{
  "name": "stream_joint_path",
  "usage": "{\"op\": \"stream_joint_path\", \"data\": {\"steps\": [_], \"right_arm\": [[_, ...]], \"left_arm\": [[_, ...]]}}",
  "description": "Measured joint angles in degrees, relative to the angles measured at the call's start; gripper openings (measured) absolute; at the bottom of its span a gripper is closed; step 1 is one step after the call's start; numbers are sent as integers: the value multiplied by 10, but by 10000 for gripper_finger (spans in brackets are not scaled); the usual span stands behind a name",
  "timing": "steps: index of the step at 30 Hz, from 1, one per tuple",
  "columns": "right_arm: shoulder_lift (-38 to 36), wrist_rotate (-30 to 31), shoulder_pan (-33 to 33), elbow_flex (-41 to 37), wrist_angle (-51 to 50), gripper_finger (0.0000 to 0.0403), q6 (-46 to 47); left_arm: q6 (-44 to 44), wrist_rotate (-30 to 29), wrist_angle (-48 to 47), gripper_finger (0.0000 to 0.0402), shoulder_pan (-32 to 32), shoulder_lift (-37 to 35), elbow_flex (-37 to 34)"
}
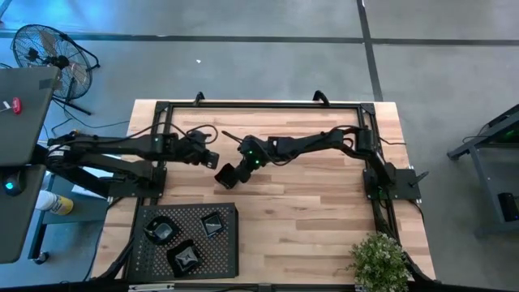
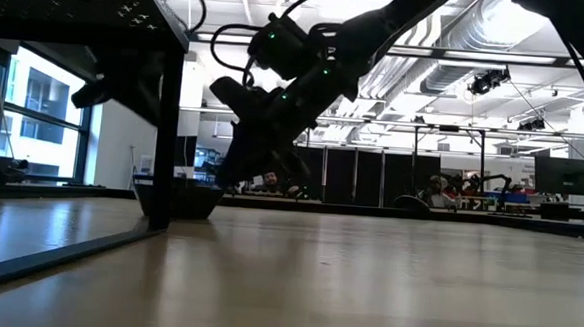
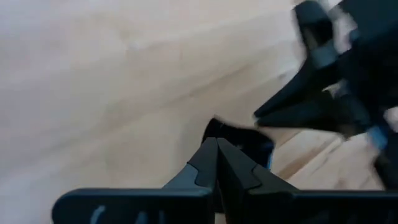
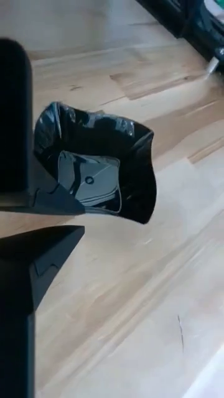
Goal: Pick & Place Mini shaped plates
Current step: Stack the distorted square plate on top of the distorted square plate on the shelf
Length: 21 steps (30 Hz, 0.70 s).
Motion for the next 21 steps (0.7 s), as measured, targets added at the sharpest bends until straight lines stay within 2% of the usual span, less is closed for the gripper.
{"op": "stream_joint_path", "data": {"steps": [5,8,11,15,21], "right_arm": [[-28,-15,-1,0,-57,68,-14],[-63,11,0,0,-119,74,-61],[-93,50,9,0,-166,54,-98],[-123,60,22,0,-183,8,-112],[-158,69,41,0,-180,17,-119]], "left_arm": [[-17,32,11,21,0,11,-12],[-2,37,34,47,0,28,-12],[15,38,47,75,0,62,-13],[26,37,53,97,0,112,-13],[30,76,74,99,0,172,-13]]}}
